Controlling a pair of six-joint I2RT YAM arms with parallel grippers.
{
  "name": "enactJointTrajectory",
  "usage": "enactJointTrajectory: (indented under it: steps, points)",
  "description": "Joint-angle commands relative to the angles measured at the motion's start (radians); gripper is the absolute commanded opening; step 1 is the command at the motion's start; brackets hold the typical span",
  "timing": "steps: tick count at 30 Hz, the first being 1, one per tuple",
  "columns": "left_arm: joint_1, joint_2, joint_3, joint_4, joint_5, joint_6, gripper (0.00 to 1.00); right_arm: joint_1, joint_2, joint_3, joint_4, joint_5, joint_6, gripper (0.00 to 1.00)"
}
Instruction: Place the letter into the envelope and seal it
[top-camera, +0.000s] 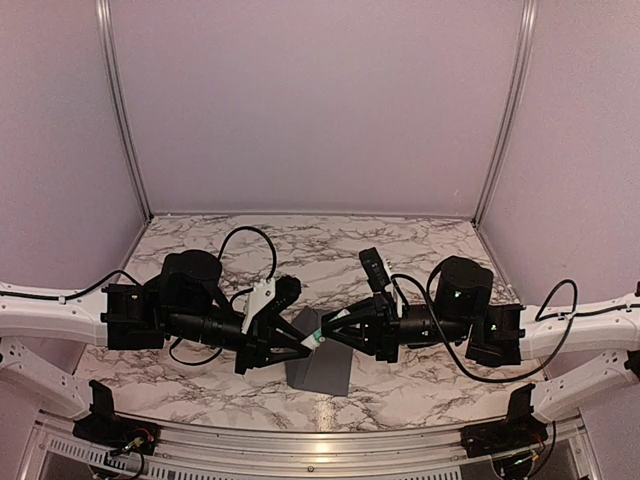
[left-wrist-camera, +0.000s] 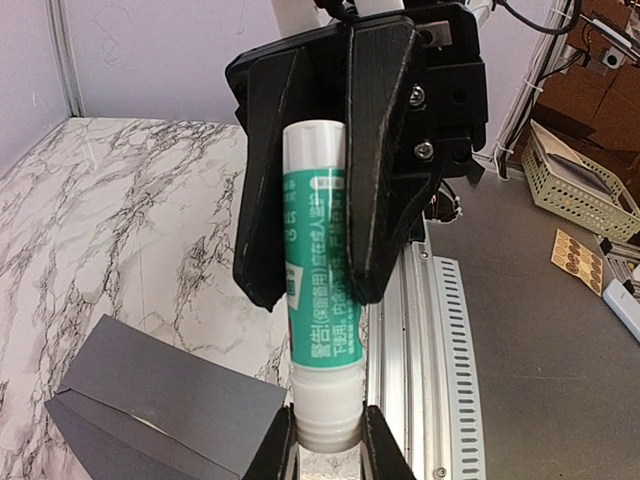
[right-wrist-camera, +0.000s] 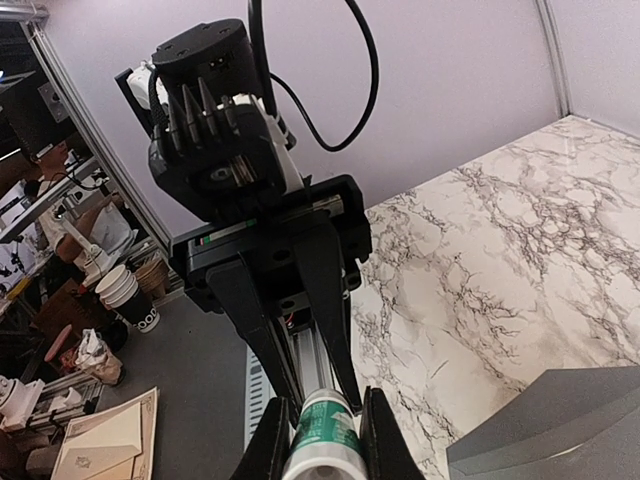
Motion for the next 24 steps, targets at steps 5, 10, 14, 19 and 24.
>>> enactJointTrajectory:
  steps: [5,10,14,19,24]
  points:
    - [-0.002,0.005,0.011,0.072,-0.027,-0.003,0.06,0.010,0.010,0.019,0.054,-0.012,0.015,0.00]
    - [-0.002,0.013,0.018,0.074,-0.032,-0.001,0.06,0.010,0.030,0.027,0.059,-0.022,0.018,0.00]
    - [-0.002,0.016,0.022,0.074,-0.035,0.003,0.06,0.010,0.039,0.029,0.059,-0.023,0.017,0.00]
    - [-0.002,0.020,0.025,0.074,-0.045,0.007,0.06,0.010,0.043,0.031,0.057,-0.021,0.016,0.00]
    - [-0.002,0.024,0.024,0.073,-0.047,0.007,0.06,0.010,0.049,0.033,0.055,-0.020,0.016,0.00]
